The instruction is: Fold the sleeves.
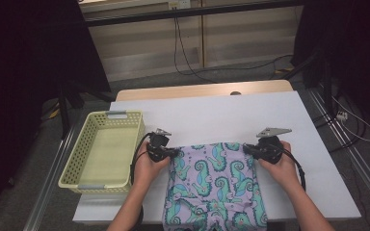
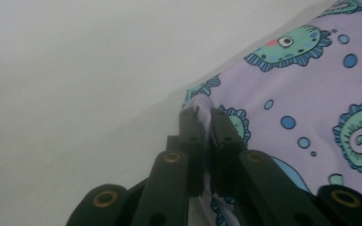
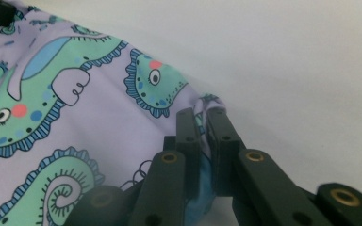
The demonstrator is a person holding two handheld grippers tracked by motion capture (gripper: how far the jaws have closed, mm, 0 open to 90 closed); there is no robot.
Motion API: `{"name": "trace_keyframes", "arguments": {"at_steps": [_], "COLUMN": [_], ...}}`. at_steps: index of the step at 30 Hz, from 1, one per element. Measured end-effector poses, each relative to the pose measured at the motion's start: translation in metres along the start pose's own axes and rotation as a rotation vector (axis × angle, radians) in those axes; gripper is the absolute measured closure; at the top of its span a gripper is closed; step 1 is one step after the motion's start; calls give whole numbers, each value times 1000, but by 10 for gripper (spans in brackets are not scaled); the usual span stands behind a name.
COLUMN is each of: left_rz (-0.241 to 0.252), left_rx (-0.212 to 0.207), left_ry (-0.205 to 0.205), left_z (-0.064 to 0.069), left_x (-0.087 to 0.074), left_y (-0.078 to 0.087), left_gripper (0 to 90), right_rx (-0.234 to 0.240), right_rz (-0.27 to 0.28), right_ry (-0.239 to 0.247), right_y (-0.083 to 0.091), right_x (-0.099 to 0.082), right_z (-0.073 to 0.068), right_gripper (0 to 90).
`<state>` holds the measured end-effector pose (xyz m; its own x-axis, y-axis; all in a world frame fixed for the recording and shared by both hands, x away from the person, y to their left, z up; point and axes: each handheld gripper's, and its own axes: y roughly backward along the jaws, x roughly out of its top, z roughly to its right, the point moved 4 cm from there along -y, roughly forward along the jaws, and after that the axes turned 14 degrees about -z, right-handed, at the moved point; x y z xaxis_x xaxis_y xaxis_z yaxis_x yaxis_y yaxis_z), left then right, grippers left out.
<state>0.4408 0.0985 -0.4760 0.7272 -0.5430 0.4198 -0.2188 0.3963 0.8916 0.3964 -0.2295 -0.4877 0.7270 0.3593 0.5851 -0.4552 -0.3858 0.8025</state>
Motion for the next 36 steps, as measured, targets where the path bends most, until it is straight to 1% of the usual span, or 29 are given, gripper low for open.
{"name": "trace_keyframes", "arguments": {"at_steps": [3, 4, 7, 9, 10, 12, 14, 15, 17, 20, 22, 26, 27, 28, 29, 30, 31, 32, 33, 34, 35, 36], "left_rz": [30, 36, 52, 56, 67, 71, 64, 69, 65, 68, 70, 68, 58, 59, 54, 54, 51, 49, 47, 46, 44, 45], "left_rx": [-17, -21, -19, -21, -23, -27, -27, -21, -23, -18, -20, -14, -17, -11, -10, -9, -10, -12, -12, -12, -13, -13], "left_ry": [5, 8, 3, 2, 3, 3, -8, -4, -11, -3, 1, -2, -6, -4, -3, 0, 0, 0, 0, 0, 0, 1], "left_z": [-1, 0, 0, 1, 1, 0, 1, 1, 0, -2, -2, -3, -3, -3, -4, -4, -5, -5, -5, -5, -6, -6], "left_x": [3, 3, 4, 5, 6, 6, 6, 6, 6, 6, 7, 8, 8, 7, 7, 7, 6, 6, 6, 6, 6, 6], "left_y": [10, 12, 14, 15, 16, 18, 18, 17, 16, 13, 12, 12, 11, 9, 8, 7, 6, 6, 5, 5, 5, 5], "left_gripper": [864, 865, 866, 866, 866, 866, 866, 866, 865, 865, 865, 865, 865, 865, 865, 864, 864, 864, 864, 864, 864, 864], "right_rx": [5, -3, -5, -2, -1, 7, 10, 9, 5, -3, -5, -17, -15, -10, 12, 31, 37, 4, -27, -57, -59, -49], "right_rz": [21, 30, 67, 80, 81, 91, 90, 83, 76, 61, 65, 60, 57, 51, 34, 13, -25, -26, -18, 0, 11, 24], "right_ry": [6, 12, 18, 15, 14, 3, 2, 7, 5, 8, 2, 10, 10, 7, -9, -23, -39, -33, -23, -22, -36, -57], "right_y": [6, 9, 18, 22, 23, 24, 24, 23, 21, 17, 17, 15, 14, 13, 9, 7, 3, 3, 4, 6, 7, 7], "right_x": [2, 3, 6, 7, 7, 7, 7, 6, 6, 5, 6, 6, 6, 6, 4, 2, 0, -1, 1, 4, 6, 8], "right_z": [0, 0, 0, 1, 1, 1, 1, 0, 0, 0, 1, 1, 0, 0, 0, 0, 0, 1, 3, 5, 7, 10], "right_gripper": [859, 860, 865, 867, 867, 869, 871, 871, 870, 871, 871, 872, 871, 869, 850, 808, 745, 716, 680, 624, 585, 541]}}
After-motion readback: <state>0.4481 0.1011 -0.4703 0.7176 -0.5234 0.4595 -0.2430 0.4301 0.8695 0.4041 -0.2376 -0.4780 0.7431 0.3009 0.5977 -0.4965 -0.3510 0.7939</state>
